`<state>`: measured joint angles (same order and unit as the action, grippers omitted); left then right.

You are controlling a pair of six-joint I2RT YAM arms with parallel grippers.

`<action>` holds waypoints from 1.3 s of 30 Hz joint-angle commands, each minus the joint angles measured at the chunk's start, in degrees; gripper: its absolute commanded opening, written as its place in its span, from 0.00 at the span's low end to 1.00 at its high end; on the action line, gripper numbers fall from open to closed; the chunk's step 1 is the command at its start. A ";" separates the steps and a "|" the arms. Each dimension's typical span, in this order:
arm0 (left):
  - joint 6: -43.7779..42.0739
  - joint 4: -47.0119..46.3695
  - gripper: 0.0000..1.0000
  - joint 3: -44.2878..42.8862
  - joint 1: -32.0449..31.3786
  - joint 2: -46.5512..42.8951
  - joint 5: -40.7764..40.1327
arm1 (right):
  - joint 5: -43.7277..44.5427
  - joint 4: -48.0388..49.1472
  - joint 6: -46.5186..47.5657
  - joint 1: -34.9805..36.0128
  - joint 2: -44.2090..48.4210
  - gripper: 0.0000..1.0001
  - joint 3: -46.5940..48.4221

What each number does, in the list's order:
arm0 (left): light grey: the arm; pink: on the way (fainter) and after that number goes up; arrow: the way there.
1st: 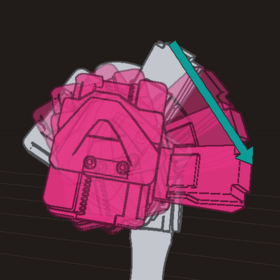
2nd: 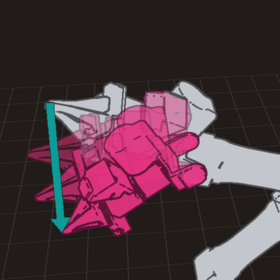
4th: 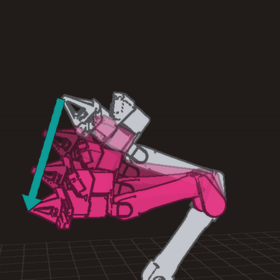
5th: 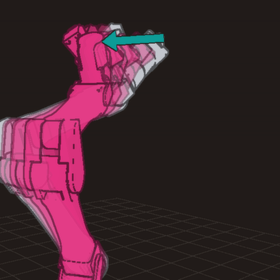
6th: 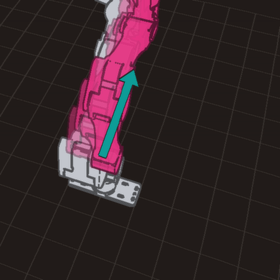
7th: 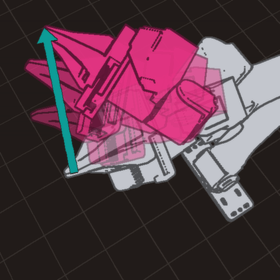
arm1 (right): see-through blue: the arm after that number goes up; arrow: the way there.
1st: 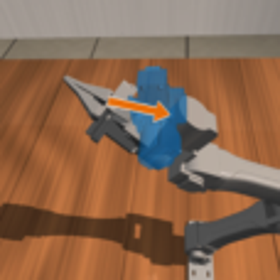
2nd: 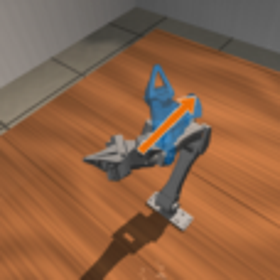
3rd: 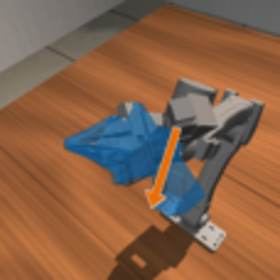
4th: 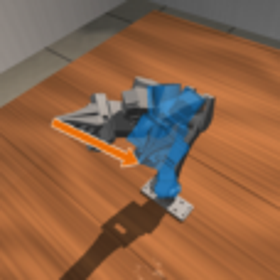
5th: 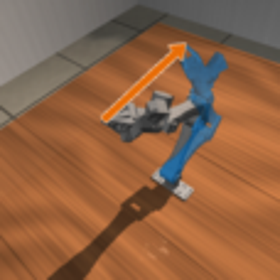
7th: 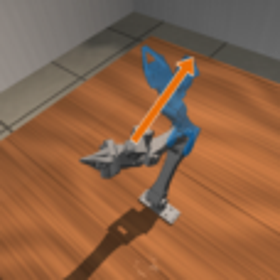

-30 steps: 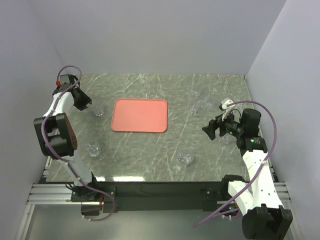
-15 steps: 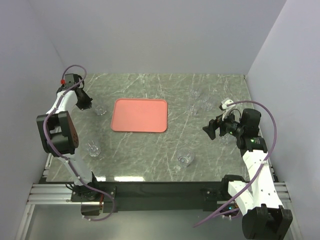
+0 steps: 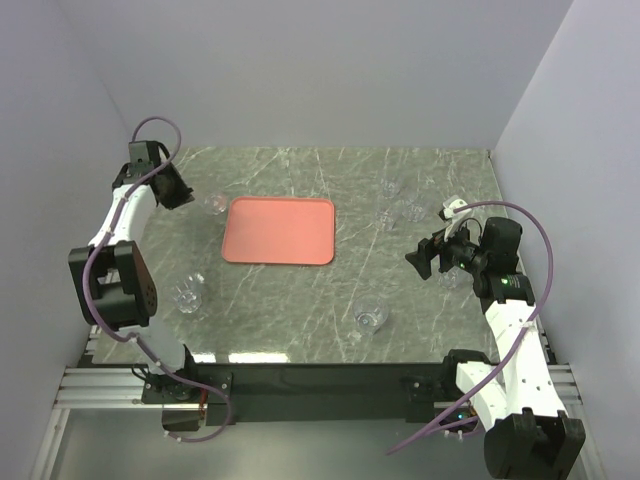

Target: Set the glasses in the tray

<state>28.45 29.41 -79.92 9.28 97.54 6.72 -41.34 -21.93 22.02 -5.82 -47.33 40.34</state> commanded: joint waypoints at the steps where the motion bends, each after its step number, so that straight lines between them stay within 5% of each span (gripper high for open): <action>1: -1.73 -2.69 0.00 -1.28 -1.28 -0.42 5.41 | 0.47 1.02 0.57 0.02 0.92 0.99 1.59; 22: -2.25 0.91 0.01 -11.30 -8.84 11.27 1.45 | 0.91 0.93 0.92 -0.15 0.84 0.99 1.50; 39: -2.26 2.49 0.16 -14.21 -11.30 14.00 -0.92 | 0.91 0.84 1.01 -0.42 1.10 0.98 1.50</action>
<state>26.59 32.36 -90.96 -1.65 111.72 6.17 -40.45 -21.96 22.41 -5.85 -47.31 40.34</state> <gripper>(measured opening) 0.157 0.986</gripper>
